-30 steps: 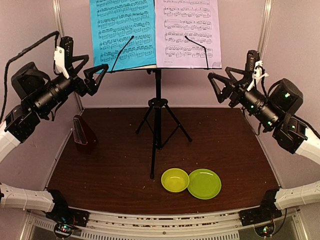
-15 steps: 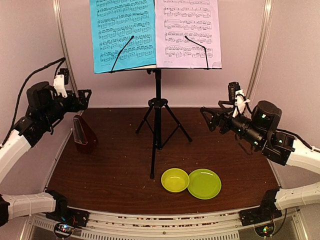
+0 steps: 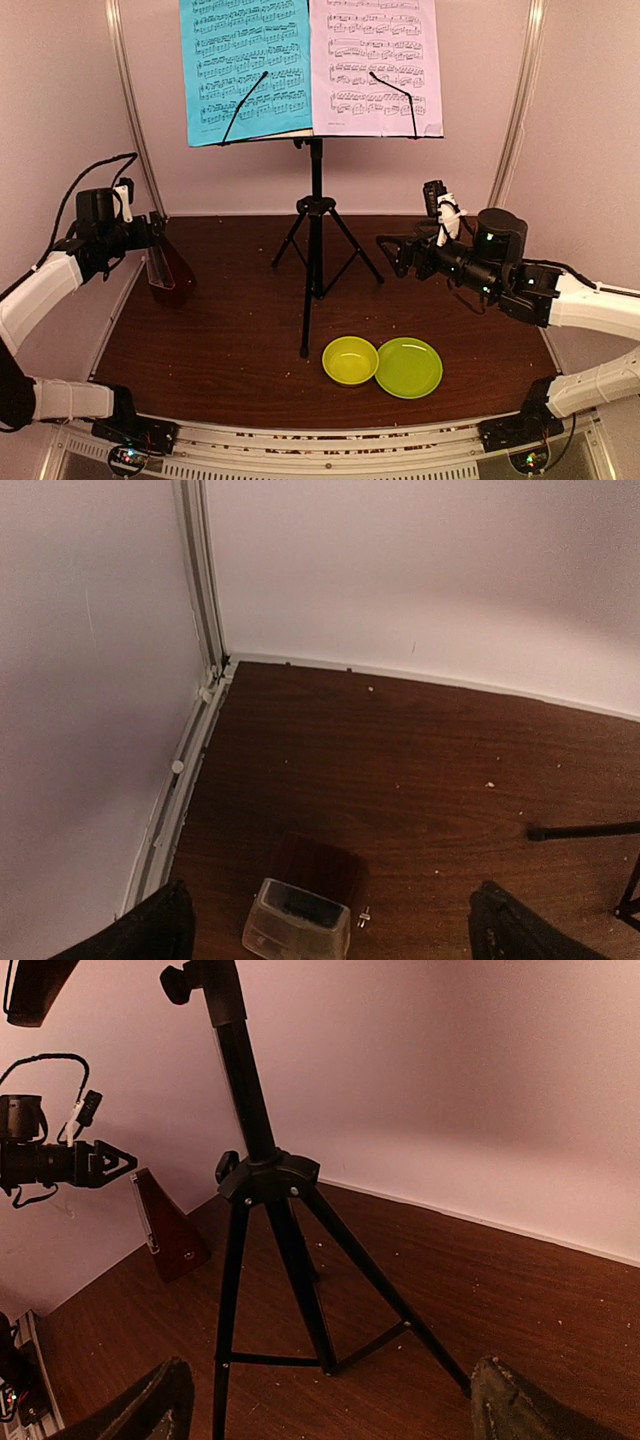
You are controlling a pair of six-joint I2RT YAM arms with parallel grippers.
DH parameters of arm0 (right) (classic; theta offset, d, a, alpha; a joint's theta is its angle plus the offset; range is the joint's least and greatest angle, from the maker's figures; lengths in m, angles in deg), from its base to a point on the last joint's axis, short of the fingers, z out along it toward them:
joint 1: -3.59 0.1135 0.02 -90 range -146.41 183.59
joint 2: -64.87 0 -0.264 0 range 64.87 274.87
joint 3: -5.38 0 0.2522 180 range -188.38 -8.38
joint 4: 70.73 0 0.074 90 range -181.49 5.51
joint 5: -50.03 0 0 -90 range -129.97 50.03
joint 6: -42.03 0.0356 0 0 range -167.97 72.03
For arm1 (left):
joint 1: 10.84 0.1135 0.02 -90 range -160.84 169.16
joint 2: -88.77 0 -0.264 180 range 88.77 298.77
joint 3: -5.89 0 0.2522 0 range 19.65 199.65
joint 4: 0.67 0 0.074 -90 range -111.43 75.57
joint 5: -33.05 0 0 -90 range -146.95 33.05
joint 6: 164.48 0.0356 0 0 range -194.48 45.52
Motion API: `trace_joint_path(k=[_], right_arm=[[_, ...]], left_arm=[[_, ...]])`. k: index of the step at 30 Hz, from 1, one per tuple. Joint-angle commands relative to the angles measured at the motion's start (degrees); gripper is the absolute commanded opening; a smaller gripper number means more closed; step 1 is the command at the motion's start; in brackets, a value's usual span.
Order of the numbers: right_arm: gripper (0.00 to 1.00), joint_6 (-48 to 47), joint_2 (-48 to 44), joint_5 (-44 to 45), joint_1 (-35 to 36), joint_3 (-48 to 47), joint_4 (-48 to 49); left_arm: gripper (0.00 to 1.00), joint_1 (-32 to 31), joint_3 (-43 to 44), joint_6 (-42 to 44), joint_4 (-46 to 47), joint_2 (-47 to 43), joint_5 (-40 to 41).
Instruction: Set up the instrument practice props
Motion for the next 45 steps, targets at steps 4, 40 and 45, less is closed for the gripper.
trace_joint_path(k=[4,40,45], right_arm=[[0.97,1.8,1.56,-2.87,-0.29,-0.96,2.9],[0.97,2.62,4.58,-5.43,-0.32,-3.22,3.09],[0.97,3.04,5.86,-6.64,-0.32,-3.32,3.75]], left_arm=[[0.97,1.34,2.95,2.28,0.32,7.25,-2.16],[0.32,-16.37,-11.32,-3.01,7.8,1.57,-12.82],[0.31,-20.29,-16.06,-4.91,8.31,-6.91,-16.03]])
